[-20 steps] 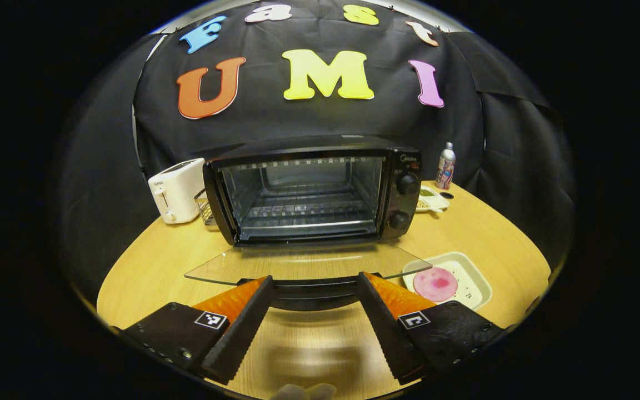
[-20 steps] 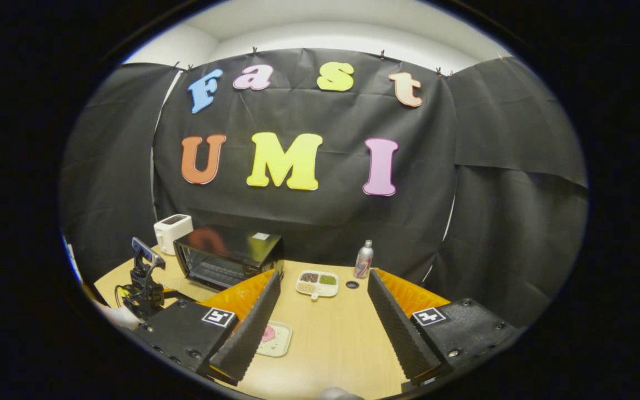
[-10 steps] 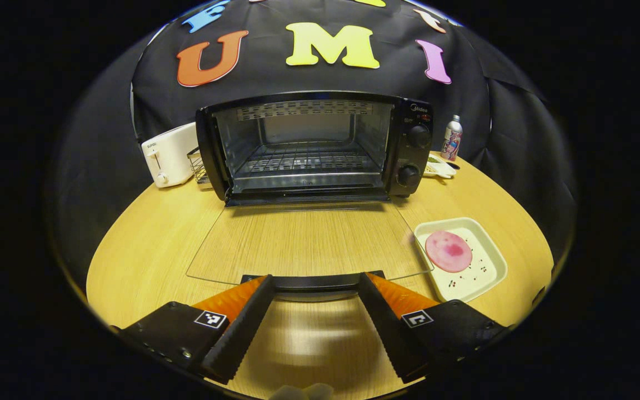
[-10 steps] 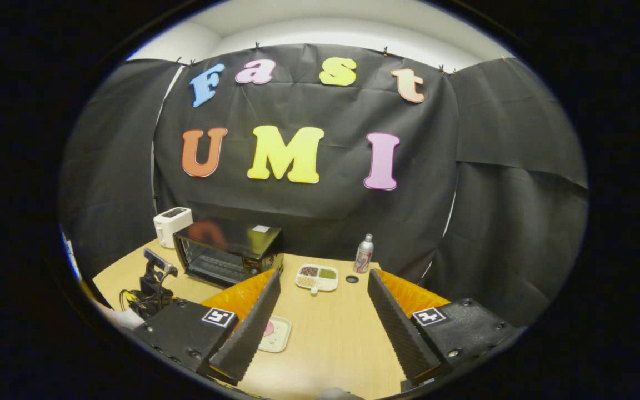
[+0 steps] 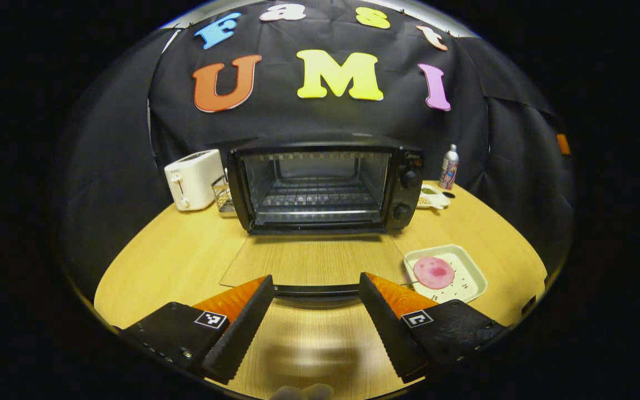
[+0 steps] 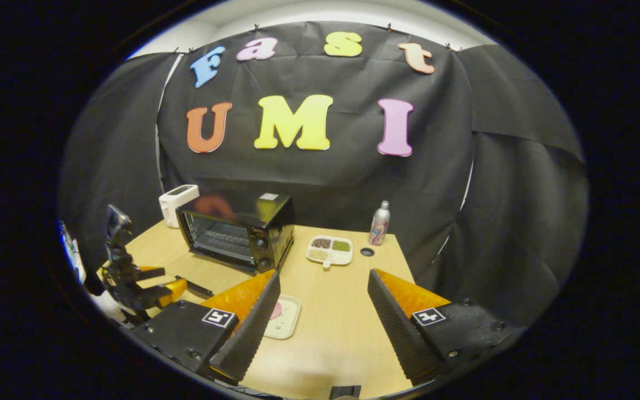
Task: Open the electric oven with the left hand, put the food in, and close the electric oven.
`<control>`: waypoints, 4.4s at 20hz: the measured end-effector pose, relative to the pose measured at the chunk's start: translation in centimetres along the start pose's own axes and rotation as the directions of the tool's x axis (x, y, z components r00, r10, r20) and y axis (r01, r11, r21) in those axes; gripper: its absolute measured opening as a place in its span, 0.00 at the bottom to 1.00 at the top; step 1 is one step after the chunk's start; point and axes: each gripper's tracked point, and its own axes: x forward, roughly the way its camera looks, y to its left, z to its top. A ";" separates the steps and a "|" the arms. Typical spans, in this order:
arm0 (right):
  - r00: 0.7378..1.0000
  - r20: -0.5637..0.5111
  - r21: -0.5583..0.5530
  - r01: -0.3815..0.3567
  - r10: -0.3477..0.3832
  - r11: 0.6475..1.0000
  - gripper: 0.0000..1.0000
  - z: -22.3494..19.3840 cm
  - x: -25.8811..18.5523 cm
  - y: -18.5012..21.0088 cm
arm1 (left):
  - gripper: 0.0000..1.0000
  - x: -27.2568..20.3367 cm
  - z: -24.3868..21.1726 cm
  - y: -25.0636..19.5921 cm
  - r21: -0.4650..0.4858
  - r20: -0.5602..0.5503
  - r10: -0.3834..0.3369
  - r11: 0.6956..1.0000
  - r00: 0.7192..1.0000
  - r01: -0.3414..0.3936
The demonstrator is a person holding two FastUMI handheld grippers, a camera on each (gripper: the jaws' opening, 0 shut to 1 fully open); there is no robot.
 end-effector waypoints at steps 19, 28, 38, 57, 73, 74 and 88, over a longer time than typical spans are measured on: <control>0.847 -0.475 0.178 -0.175 0.240 0.968 0.63 -18.0 17.2 3.7 | 0.98 -17.0 15.7 -3.0 -0.025 0.282 0.222 0.974 0.933 -0.225; 0.789 -0.588 0.164 -0.098 0.177 0.982 0.28 -20.0 18.9 4.9 | 0.98 -16.4 15.7 -0.5 -0.036 0.276 0.221 0.975 0.935 -0.220; 0.658 -0.721 0.234 -0.064 0.217 0.970 0.06 -20.0 19.2 5.0 | 0.98 -14.5 15.2 1.1 0.007 0.319 0.090 0.995 0.944 -0.097; 0.812 -0.375 0.726 -0.043 0.448 0.686 0.01 -16.3 15.0 2.6 | 0.98 -12.4 15.7 0.0 0.053 0.292 -0.025 0.999 0.956 0.010; 0.894 -0.104 0.898 -0.103 0.435 0.428 0.04 -8.3 15.0 17.4 | 0.98 -12.5 16.4 3.1 0.080 0.251 0.029 0.996 0.967 -0.051; 0.901 -0.090 0.904 -0.105 0.425 0.414 0.04 -8.1 15.7 18.5 | 0.98 -12.6 16.3 3.5 0.080 0.245 0.035 0.995 0.969 -0.056; 0.952 -0.044 0.959 -0.045 0.303 0.279 0.04 -4.3 28.5 27.8 | 0.98 -10.6 14.8 8.2 0.083 0.203 0.106 0.989 0.973 -0.125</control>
